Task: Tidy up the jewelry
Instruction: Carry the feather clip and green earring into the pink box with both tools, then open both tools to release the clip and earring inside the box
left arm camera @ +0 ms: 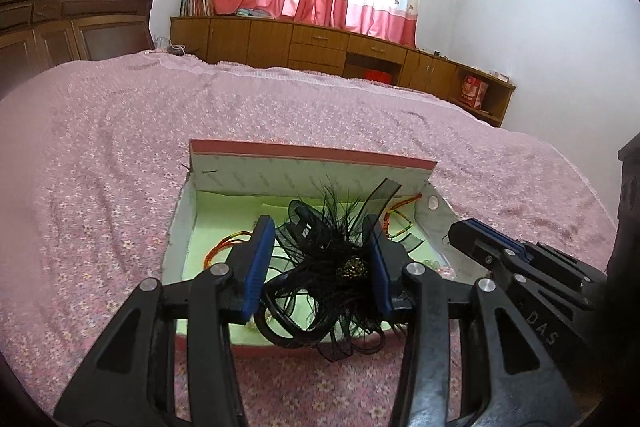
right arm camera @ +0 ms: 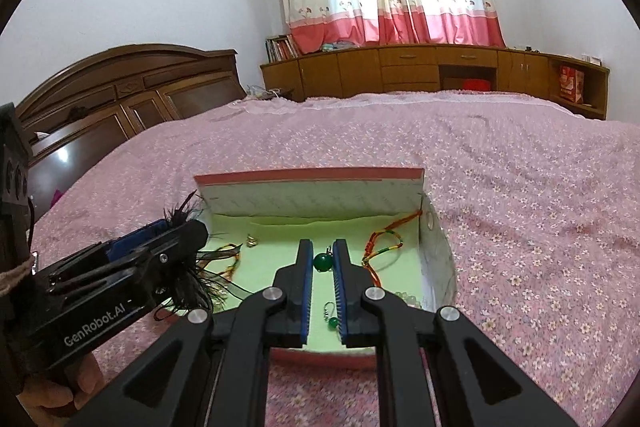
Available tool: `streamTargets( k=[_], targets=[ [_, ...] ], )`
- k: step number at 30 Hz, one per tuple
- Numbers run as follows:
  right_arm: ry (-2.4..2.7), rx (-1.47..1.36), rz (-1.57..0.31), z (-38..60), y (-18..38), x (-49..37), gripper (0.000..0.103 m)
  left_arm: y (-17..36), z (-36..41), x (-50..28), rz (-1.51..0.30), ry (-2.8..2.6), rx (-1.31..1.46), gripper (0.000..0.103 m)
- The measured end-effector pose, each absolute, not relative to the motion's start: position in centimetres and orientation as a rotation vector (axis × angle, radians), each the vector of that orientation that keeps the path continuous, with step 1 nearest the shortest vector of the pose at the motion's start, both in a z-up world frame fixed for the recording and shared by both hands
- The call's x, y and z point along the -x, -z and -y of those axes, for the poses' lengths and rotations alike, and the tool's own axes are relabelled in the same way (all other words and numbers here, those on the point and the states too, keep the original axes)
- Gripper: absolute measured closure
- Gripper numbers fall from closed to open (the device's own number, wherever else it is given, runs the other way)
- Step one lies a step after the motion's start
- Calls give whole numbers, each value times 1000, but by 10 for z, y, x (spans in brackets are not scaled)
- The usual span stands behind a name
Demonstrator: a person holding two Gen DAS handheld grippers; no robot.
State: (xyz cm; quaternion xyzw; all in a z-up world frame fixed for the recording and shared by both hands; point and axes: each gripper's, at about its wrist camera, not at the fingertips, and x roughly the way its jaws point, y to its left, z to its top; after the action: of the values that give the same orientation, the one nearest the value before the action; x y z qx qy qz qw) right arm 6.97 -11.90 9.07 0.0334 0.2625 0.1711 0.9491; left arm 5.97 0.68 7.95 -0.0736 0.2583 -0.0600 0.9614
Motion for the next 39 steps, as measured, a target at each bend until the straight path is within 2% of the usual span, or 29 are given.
streamTargets(
  k=[15, 25, 28, 30, 31, 39],
  targets=[
    [-337, -72, -706, 113, -50, -112, 92, -45, -14, -99, -666, 97, 157, 66],
    [-336, -58, -768, 108, -41, -124, 91, -34, -25, -108, -739, 69, 200, 64],
    [-347, -63, -770, 109, -42, -124, 86, -35, -29, -109, -752, 69, 221, 61],
    [-358, -70, -762, 109, -44, -122, 75, -36, -30, -107, -755, 67, 221, 60],
    [-358, -72, -758, 109, -45, -122, 73, -38, -32, -106, -754, 68, 222, 60],
    [-362, -100, -724, 116, -57, -109, 71, -50, -34, -94, -732, 78, 209, 58]
  ],
)
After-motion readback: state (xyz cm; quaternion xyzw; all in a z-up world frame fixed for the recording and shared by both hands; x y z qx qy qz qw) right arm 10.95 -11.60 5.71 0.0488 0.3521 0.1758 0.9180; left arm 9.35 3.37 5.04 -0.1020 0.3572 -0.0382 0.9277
